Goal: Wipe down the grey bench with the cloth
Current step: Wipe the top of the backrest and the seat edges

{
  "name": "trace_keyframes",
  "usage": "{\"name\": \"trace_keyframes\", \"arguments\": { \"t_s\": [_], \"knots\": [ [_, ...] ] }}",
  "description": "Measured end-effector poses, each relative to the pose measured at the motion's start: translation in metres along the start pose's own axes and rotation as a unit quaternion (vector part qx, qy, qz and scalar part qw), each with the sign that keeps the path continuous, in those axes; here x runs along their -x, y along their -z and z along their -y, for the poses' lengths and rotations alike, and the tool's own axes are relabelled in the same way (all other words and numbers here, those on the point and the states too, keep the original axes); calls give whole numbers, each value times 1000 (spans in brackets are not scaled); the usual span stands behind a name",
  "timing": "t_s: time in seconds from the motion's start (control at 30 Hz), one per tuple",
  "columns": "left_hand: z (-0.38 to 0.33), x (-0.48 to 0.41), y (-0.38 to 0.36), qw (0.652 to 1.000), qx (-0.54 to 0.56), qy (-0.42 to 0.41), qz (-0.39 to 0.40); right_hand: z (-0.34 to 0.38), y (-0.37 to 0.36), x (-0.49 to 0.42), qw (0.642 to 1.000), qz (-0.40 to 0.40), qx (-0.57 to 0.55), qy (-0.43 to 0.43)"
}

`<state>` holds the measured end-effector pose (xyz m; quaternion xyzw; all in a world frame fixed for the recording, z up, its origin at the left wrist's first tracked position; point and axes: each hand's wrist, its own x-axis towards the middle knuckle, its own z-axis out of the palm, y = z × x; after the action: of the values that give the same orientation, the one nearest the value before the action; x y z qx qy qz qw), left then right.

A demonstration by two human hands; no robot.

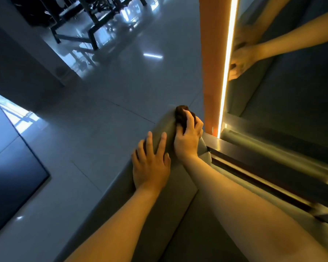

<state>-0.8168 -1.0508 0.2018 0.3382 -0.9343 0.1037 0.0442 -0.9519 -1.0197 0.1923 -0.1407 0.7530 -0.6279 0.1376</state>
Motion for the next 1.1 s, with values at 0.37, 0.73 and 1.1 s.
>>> {"name": "trace_keyframes", "arguments": {
  "t_s": [0.37, 0.73, 1.1],
  "knots": [
    [-1, 2, -12, 999, -29, -3, -18, -91, 5, -5, 962, -69, -37, -262],
    [5, 2, -7, 998, -61, -31, -6, -19, 4, 30, 988, 9, -142, -65],
    [-54, 25, -56, 993, -112, -41, -3, -127, 12, 18, 983, -54, -72, -159]
  ]
}}
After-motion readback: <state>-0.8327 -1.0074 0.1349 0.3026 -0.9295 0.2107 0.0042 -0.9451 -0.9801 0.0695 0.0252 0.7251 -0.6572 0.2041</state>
